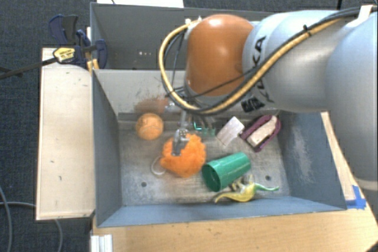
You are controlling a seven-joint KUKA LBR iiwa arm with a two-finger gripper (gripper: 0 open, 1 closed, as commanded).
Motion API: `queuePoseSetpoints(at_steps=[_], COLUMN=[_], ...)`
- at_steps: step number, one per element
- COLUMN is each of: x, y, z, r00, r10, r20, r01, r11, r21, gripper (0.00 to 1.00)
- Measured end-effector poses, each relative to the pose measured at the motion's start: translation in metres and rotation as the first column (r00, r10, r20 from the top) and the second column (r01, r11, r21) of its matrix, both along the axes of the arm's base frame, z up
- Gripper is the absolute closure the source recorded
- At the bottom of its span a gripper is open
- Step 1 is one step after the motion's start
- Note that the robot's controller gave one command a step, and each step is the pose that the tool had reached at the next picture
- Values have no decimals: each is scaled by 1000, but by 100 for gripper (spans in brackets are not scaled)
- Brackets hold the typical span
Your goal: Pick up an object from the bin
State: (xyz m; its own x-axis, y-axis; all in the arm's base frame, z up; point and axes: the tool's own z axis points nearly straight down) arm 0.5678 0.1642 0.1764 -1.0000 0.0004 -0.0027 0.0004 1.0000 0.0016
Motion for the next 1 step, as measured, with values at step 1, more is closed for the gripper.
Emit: queuePoseSetpoints(at_steps=[1], x=[-3], y=[-23], z=[-46], r00=[1000], r10=[-15], r20=[7], r01=[15], r11=[1000], r21=[3], gripper=[0])
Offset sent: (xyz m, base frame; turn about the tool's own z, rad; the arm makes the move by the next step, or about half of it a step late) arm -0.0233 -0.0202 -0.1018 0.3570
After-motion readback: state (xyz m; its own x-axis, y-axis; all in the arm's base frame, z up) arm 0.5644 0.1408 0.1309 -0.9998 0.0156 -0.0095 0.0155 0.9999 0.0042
